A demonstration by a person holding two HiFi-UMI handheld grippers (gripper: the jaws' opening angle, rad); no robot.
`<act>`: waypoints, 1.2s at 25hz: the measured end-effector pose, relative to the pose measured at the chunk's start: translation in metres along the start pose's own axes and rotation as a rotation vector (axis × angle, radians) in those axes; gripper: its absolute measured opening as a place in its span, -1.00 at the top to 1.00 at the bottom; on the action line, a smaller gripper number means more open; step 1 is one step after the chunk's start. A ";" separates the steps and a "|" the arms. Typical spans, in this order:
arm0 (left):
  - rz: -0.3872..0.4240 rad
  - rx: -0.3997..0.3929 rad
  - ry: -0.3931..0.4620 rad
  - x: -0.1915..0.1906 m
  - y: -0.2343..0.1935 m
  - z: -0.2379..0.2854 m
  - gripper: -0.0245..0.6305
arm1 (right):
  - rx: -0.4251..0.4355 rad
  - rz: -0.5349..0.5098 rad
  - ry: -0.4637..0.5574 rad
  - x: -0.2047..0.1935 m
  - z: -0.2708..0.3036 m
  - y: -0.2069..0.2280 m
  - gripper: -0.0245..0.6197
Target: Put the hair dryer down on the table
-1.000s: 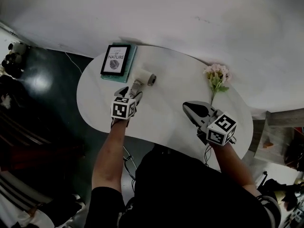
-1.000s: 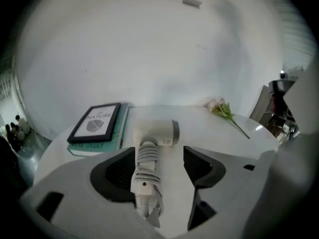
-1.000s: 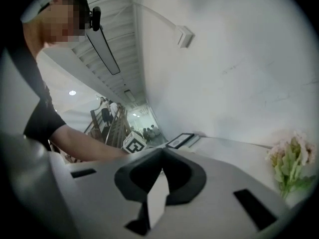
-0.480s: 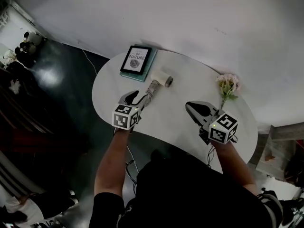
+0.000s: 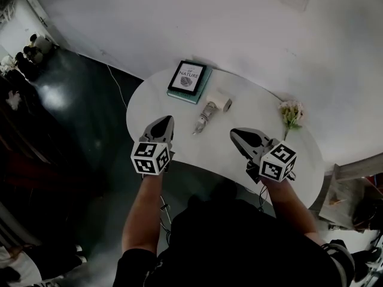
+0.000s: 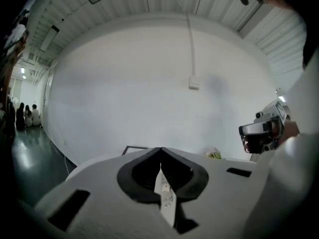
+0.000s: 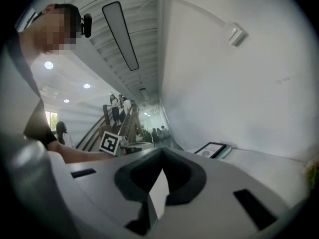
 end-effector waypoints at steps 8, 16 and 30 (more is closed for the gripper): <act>0.032 -0.047 0.087 -0.007 -0.030 -0.062 0.90 | -0.077 -0.038 -0.004 0.009 0.016 -0.065 0.90; 0.007 -0.081 0.102 -0.017 -0.023 -0.093 0.90 | -0.144 -0.068 0.000 0.007 -0.009 -0.088 0.90; -0.031 0.027 0.117 0.002 0.029 -0.104 0.90 | -0.162 -0.106 0.117 0.024 -0.093 -0.033 0.91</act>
Point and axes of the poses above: the fingertips, and each gripper's own axes: z forward along the fingers, y to its right, x out of its top, the point moved 3 cm from there along -z, backward along the fingers, and after that the axes turned 12 degrees about -y, right-handed, at the moved point
